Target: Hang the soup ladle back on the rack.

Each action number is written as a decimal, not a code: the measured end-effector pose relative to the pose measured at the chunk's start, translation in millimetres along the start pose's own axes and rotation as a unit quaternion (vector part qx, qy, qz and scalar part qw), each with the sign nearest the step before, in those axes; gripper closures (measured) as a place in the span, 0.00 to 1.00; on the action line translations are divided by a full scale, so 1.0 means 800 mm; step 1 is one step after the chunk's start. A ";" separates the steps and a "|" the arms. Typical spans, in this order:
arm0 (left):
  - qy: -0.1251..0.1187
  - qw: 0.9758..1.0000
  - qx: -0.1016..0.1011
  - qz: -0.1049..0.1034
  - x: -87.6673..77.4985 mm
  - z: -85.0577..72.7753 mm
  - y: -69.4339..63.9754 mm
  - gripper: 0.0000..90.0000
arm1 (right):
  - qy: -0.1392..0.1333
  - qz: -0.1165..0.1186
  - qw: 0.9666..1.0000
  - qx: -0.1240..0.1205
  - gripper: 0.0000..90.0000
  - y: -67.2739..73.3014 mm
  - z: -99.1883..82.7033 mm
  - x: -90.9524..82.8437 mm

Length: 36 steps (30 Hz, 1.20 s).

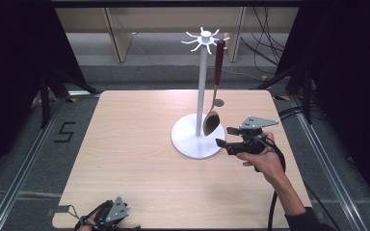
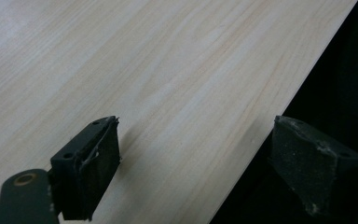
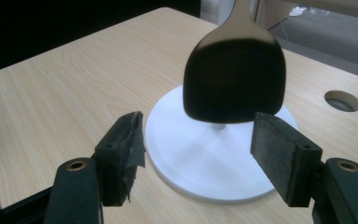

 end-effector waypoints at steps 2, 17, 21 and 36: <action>0.000 1.000 0.000 0.000 0.000 -0.001 0.000 0.17 | -0.005 0.004 1.000 -0.019 0.39 0.000 -0.002 0.004; -0.004 1.000 0.000 0.002 -0.001 -0.001 0.000 0.17 | 0.027 0.010 1.000 -0.012 0.37 0.016 -0.025 0.001; -0.004 1.000 0.000 0.003 -0.001 -0.001 0.000 0.17 | 0.028 0.009 0.999 -0.020 0.37 0.016 -0.029 0.001; -0.003 1.000 0.001 0.002 -0.002 -0.001 0.000 0.17 | 0.047 0.007 0.999 -0.021 0.36 0.015 -0.051 -0.007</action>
Point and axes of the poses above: each handheld gripper's, and its own axes: x roughly forward along the jaws, z roughly out of its top, y roughly to its left, the point moved 6 cm from there along x, roughly forward along the jaws, and after that the axes turned 8 degrees about -y, right-handed, at the moved point
